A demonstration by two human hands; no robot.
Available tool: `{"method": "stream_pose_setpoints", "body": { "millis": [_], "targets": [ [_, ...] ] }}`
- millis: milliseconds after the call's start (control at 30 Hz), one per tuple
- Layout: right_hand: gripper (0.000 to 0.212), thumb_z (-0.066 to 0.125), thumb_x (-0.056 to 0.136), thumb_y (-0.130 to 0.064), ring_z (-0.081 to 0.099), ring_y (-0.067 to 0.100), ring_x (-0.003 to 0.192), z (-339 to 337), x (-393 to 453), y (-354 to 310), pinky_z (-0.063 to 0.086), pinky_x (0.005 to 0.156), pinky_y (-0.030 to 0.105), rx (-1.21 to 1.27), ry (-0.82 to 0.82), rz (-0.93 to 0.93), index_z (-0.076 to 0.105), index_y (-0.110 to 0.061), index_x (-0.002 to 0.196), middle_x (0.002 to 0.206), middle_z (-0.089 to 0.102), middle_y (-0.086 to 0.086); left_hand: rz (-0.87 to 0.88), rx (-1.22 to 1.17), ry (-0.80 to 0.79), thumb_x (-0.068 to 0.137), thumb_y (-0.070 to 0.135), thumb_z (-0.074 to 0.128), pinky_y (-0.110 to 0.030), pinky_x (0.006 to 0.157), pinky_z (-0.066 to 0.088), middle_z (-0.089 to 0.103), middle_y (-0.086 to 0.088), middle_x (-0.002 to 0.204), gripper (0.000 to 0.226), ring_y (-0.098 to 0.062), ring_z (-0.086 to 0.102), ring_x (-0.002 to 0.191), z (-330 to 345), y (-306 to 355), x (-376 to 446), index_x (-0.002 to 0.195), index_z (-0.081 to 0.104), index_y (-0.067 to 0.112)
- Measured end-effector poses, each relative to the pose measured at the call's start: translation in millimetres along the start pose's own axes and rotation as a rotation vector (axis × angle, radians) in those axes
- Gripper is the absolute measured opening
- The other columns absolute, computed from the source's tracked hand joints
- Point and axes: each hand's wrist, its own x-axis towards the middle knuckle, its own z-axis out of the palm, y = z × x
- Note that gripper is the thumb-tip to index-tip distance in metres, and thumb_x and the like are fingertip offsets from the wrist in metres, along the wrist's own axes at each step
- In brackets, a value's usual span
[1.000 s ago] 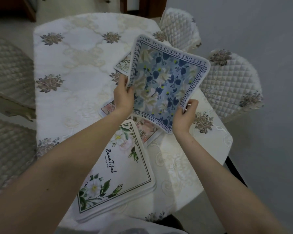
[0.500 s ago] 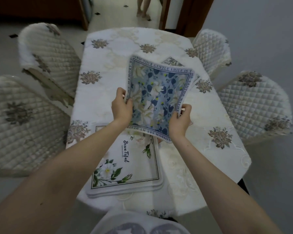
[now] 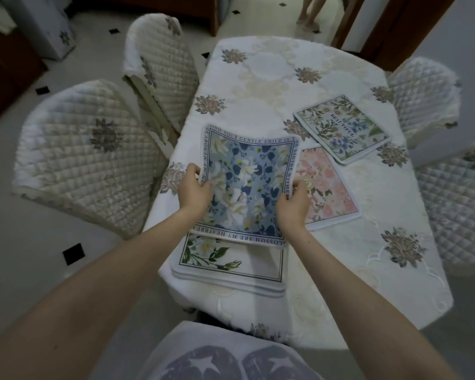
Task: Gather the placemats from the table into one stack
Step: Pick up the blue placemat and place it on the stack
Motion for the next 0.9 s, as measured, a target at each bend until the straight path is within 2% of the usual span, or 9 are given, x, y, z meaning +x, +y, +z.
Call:
{"method": "stream_pose_setpoints", "body": {
  "millis": [167,400,467,533,633,700,767,833,900],
  "targets": [
    [0.023,0.046,0.090,0.002,0.039,0.015,0.046,4,-13,17,0.031,0.041,0.027,-0.022,-0.081,0.041,0.045,-0.012,0.108,0.070,0.052,0.003,-0.163,0.012,-0.050,0.087,0.009,0.060,-0.028,0.052,0.039,0.057,-0.003,0.087,0.019,-0.023,0.054,0.068,-12,-24,-16,0.099,0.046,0.010],
    [0.028,0.050,0.089,-0.001,0.048,0.017,0.051,-3,-31,53,0.039,0.045,0.028,-0.067,-0.106,0.161,0.046,-0.005,0.116,0.076,0.055,0.003,-0.257,0.044,-0.145,0.086,0.012,0.063,-0.027,0.044,0.035,0.058,-0.004,0.079,0.021,-0.014,0.052,0.056,-10,-59,-33,0.086,0.042,0.014],
    [0.027,0.050,0.089,0.000,0.048,0.016,0.051,-3,-33,60,0.039,0.044,0.027,-0.073,-0.112,0.192,0.046,-0.005,0.115,0.075,0.054,0.002,-0.272,0.058,-0.149,0.086,0.012,0.063,-0.027,0.043,0.033,0.058,-0.005,0.081,0.021,-0.014,0.052,0.059,-9,-65,-34,0.087,0.042,0.014],
    [0.023,0.049,0.089,0.000,0.047,0.017,0.049,-3,-35,65,0.038,0.042,0.026,-0.087,-0.126,0.203,0.044,-0.007,0.110,0.082,0.060,0.010,-0.273,0.086,-0.151,0.087,0.012,0.062,-0.026,0.045,0.033,0.060,-0.007,0.087,0.021,-0.019,0.053,0.065,-9,-71,-36,0.090,0.042,0.012],
    [0.025,0.051,0.091,-0.004,0.051,0.019,0.055,-5,-35,73,0.037,0.041,0.026,-0.167,-0.157,0.190,0.046,-0.004,0.116,0.094,0.062,0.016,-0.243,0.198,-0.179,0.087,0.013,0.062,-0.032,0.056,0.040,0.061,-0.014,0.097,0.019,-0.025,0.054,0.077,-11,-78,-36,0.096,0.047,0.006],
    [0.028,0.054,0.091,-0.009,0.058,0.026,0.070,-8,-34,76,0.045,0.050,0.030,-0.265,-0.188,0.169,0.050,-0.001,0.118,0.104,0.062,0.018,-0.223,0.327,-0.192,0.086,0.018,0.064,-0.039,0.076,0.046,0.058,-0.019,0.108,0.028,-0.033,0.055,0.093,-13,-82,-36,0.107,0.053,0.003],
    [0.030,0.054,0.092,-0.014,0.058,0.036,0.092,-9,-33,78,0.052,0.073,0.042,-0.390,-0.205,0.170,0.053,-0.002,0.119,0.114,0.056,0.021,-0.236,0.418,-0.198,0.085,0.021,0.064,-0.043,0.090,0.044,0.051,-0.022,0.116,0.039,-0.039,0.051,0.105,-15,-86,-36,0.119,0.055,0.004],
    [0.029,0.051,0.092,-0.015,0.053,0.040,0.100,-9,-32,81,0.049,0.085,0.044,-0.487,-0.220,0.169,0.055,-0.002,0.118,0.118,0.049,0.022,-0.242,0.443,-0.215,0.086,0.021,0.063,-0.044,0.094,0.044,0.048,-0.023,0.119,0.041,-0.040,0.050,0.107,-15,-88,-36,0.123,0.054,0.005],
    [0.026,0.049,0.093,-0.015,0.054,0.040,0.099,-8,-33,83,0.049,0.085,0.043,-0.520,-0.244,0.162,0.056,0.000,0.114,0.119,0.047,0.023,-0.247,0.438,-0.242,0.086,0.019,0.061,-0.044,0.092,0.045,0.048,-0.022,0.118,0.039,-0.041,0.052,0.104,-13,-89,-36,0.122,0.055,0.003]
  ]
}}
